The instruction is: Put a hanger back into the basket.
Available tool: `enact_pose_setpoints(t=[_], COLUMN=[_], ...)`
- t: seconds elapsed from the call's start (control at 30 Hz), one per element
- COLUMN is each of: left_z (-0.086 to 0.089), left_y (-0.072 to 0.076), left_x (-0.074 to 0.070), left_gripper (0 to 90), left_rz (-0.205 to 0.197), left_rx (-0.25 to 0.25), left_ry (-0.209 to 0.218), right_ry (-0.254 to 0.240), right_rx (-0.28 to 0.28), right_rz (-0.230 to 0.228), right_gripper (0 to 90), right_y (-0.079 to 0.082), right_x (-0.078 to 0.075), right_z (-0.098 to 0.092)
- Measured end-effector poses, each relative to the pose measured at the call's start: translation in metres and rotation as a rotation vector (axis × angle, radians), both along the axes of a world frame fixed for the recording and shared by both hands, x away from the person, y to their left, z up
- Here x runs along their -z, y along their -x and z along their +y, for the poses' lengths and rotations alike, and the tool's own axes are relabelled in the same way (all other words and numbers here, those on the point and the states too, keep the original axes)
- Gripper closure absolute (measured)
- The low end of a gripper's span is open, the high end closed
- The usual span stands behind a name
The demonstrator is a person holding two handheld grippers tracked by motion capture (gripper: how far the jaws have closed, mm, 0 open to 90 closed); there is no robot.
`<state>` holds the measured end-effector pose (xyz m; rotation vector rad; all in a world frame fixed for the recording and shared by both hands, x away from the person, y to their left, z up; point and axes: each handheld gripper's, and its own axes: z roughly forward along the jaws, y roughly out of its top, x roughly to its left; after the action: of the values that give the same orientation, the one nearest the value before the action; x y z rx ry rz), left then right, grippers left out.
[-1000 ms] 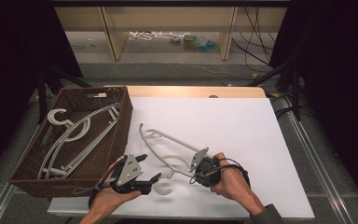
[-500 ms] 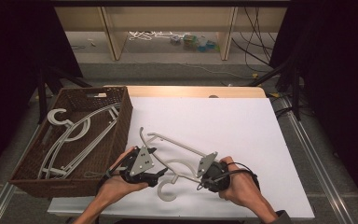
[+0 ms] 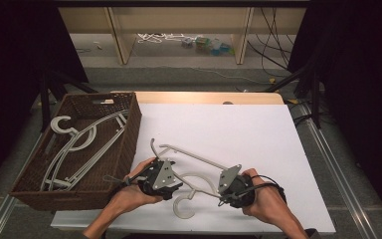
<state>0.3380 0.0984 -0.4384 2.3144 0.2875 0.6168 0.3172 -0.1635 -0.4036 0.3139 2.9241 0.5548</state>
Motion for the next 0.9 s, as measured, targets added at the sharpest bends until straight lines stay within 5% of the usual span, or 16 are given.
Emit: enact_pose_setpoints(t=[0.33, 0.5, 0.57, 0.67, 0.9], left_z=[-0.008, -0.01, -0.01, -0.011, -0.01], left_y=[0.001, 0.003, 0.003, 0.006, 0.01], left_x=[0.005, 0.007, 0.007, 0.005, -0.005], left_gripper=[38.7, 52.1, 59.8, 64.6, 67.0], left_rz=[-0.01, -0.035, -0.008, -0.071, -0.128], left_rx=[0.086, 0.143, 0.165, 0.215, 0.237], left_ry=[-0.089, -0.098, -0.097, -0.145, -0.171], right_ry=[-0.006, -0.009, -0.014, -0.017, -0.058], right_rx=[-0.028, -0.059, -0.064, -0.072, -0.1], right_rz=[0.006, 0.014, 0.019, 0.026, 0.028], right_gripper=[82.6, 82.6, 82.6, 82.6, 82.5], right_y=[0.004, 0.005, 0.004, 0.002, -0.003], right_x=[-0.005, -0.004, -0.004, -0.004, -0.009], right_z=[0.001, 0.004, 0.003, 0.0, -0.007])
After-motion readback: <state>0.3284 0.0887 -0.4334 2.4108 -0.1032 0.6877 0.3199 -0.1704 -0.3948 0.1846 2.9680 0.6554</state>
